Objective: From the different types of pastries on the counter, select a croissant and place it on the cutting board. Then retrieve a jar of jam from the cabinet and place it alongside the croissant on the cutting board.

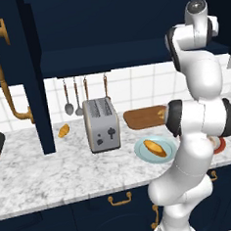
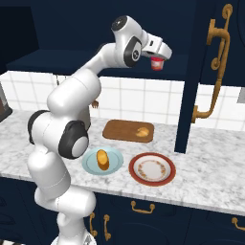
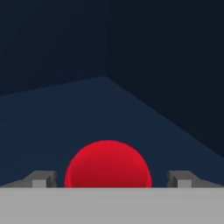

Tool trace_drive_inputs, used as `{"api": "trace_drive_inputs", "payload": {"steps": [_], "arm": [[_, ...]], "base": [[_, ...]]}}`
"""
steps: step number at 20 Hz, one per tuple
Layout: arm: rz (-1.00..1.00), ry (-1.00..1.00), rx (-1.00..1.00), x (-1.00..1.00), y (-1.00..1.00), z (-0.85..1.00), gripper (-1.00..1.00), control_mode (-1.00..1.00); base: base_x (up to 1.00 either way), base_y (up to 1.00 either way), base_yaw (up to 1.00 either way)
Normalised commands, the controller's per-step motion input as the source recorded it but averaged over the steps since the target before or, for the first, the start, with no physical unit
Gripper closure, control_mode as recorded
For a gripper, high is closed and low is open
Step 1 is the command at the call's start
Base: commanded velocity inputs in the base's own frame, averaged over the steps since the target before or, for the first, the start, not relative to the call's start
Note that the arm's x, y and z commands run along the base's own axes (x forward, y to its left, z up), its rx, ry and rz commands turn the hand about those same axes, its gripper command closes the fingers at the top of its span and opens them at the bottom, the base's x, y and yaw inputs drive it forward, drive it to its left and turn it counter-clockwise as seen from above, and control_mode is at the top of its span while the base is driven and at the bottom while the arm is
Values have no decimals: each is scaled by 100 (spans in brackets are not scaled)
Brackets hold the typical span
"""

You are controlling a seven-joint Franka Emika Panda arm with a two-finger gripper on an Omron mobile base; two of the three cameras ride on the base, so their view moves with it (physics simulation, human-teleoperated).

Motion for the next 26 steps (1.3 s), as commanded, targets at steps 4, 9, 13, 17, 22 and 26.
{"api": "trace_drive_inputs", "payload": {"steps": [4, 9, 13, 17, 22, 26], "arm": [[-2, 5, 0, 4, 0, -3, -100, -100], [-1, 0, 0, 2, 0, -4, -100, -100], [0, 0, 3, 0, -3, -31, -100, -100], [0, 1, 3, 0, -3, -53, 100, -100], [0, 0, 4, -1, -11, -5, 100, -100], [0, 0, 1, -30, 0, 5, 100, -100]], "base": [[0, 0, 0], [0, 0, 0], [0, 0, 0], [0, 0, 0], [0, 0, 0], [0, 0, 0]]}}
